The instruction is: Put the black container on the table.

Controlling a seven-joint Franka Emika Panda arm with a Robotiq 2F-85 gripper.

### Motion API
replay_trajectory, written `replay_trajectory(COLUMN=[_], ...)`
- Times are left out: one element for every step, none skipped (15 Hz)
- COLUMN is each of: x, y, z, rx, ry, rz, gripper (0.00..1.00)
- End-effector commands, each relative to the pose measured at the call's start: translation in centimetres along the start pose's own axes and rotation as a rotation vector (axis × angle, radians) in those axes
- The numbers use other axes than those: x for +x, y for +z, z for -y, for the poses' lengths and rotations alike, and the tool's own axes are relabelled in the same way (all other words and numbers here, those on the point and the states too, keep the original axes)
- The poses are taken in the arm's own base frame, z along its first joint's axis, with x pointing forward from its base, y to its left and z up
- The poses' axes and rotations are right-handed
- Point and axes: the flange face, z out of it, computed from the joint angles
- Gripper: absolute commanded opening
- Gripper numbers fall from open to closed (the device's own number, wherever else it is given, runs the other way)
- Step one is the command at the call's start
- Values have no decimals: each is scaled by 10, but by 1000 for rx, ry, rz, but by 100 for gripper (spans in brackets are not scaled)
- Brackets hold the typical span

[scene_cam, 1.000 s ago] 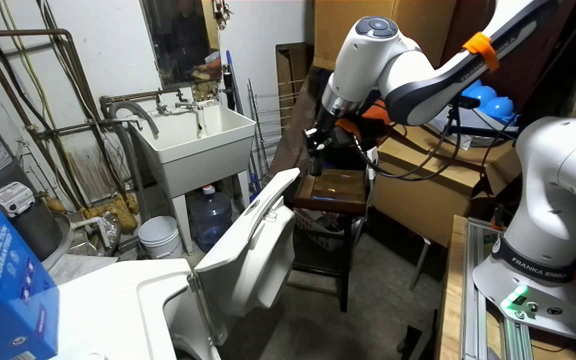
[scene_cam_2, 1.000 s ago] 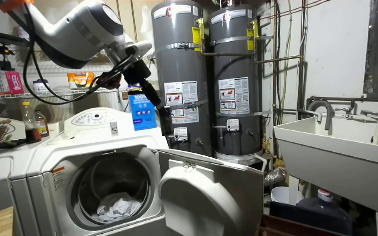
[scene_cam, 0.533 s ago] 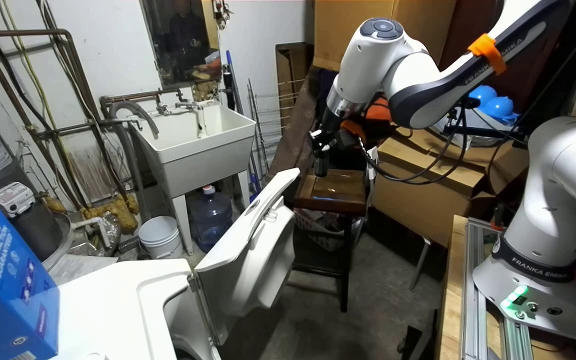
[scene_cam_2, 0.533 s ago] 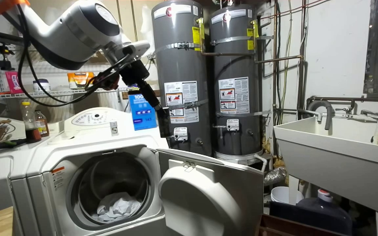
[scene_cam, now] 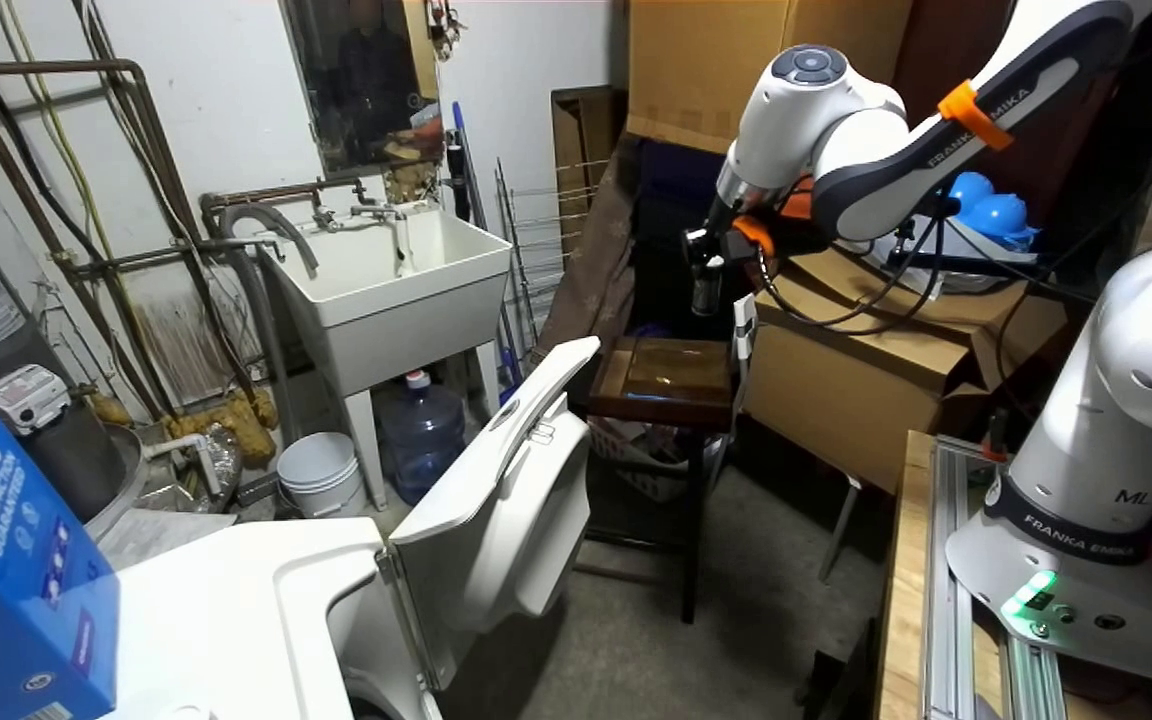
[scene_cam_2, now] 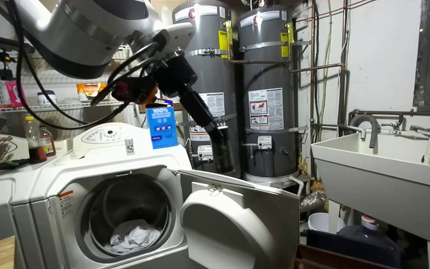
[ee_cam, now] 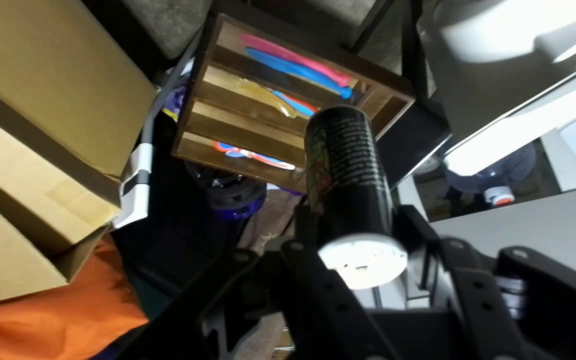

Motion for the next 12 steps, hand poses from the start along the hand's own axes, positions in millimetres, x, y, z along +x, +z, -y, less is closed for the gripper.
replay_trajectory(x=[24,33,36,28,31,31,31,31,31,31,31,31], y=[24,30,32,24,28,30,32,32,33,32,32,32], z=[-53,-63,-64,-63,-68,-69,-68,-67,-66,-66,-66,-66], rx=[11,28,46,18,26,29,31,32,32,32,32,32], ry=[84,126,133,119,131,134,132,129,128,128,128,128], rz=[-32,-22,-25,-20,-21,-20,-19,-18,-18,-18,-18,-19], gripper=[20,20,20,45,45,45,45,45,45,45,45,20])
